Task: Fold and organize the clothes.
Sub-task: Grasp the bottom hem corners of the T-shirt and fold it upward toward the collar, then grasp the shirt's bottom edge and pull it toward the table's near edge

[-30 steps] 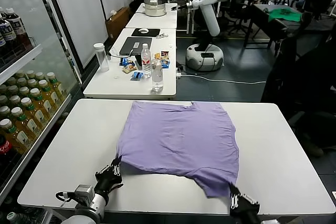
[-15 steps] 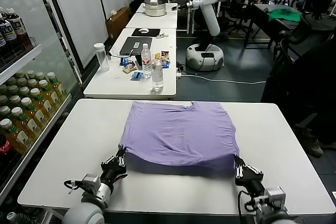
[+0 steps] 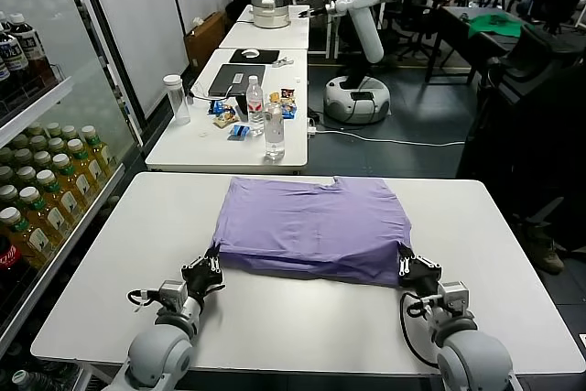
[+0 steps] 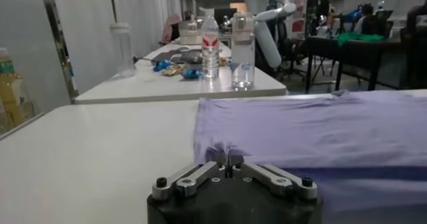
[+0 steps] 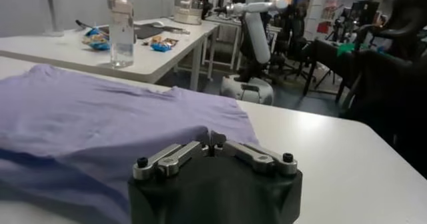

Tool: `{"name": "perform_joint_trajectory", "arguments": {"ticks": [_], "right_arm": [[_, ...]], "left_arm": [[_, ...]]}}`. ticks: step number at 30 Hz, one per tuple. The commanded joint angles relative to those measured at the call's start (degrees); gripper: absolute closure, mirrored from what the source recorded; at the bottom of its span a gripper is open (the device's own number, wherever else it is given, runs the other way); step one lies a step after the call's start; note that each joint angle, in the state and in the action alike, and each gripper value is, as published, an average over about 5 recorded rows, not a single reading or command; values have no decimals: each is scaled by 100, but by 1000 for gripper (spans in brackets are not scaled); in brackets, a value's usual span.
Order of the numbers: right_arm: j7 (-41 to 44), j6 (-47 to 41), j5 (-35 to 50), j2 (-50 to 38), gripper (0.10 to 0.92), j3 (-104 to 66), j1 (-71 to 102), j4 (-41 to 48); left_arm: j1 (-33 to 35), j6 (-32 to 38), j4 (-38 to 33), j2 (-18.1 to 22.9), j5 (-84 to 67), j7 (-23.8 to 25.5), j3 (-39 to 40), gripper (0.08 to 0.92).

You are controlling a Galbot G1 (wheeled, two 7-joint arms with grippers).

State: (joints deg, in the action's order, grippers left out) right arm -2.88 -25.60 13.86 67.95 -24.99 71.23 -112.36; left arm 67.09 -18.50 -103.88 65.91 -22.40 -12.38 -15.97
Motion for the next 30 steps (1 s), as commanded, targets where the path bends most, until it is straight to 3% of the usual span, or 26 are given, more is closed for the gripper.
{"name": "perform_joint_trajectory", "arguments": {"ticks": [1, 4, 10, 20, 26, 30], "right_arm": [[-14, -4, -40, -45, 907, 145, -378, 414], [9, -19, -156, 21, 859, 230, -445, 507], [105, -21, -456, 140, 687, 252, -405, 513], [10, 47, -254, 214, 402, -563, 586, -456], [-110, -185, 171, 225, 241, -820, 841, -401], [-224, -409, 353, 263, 206, -739, 673, -66]], "left_arm": [[-333, 8, 433, -4, 11, -19, 86, 902], [-362, 0, 439, 16, 51, -9, 104, 861], [-229, 0, 270, 59, 153, -45, 53, 696], [514, -13, -353, 146, 143, -148, -225, 402], [306, -90, -39, 144, -25, -107, -184, 238], [-6, -168, 321, 142, -49, -112, -91, 187]]}}
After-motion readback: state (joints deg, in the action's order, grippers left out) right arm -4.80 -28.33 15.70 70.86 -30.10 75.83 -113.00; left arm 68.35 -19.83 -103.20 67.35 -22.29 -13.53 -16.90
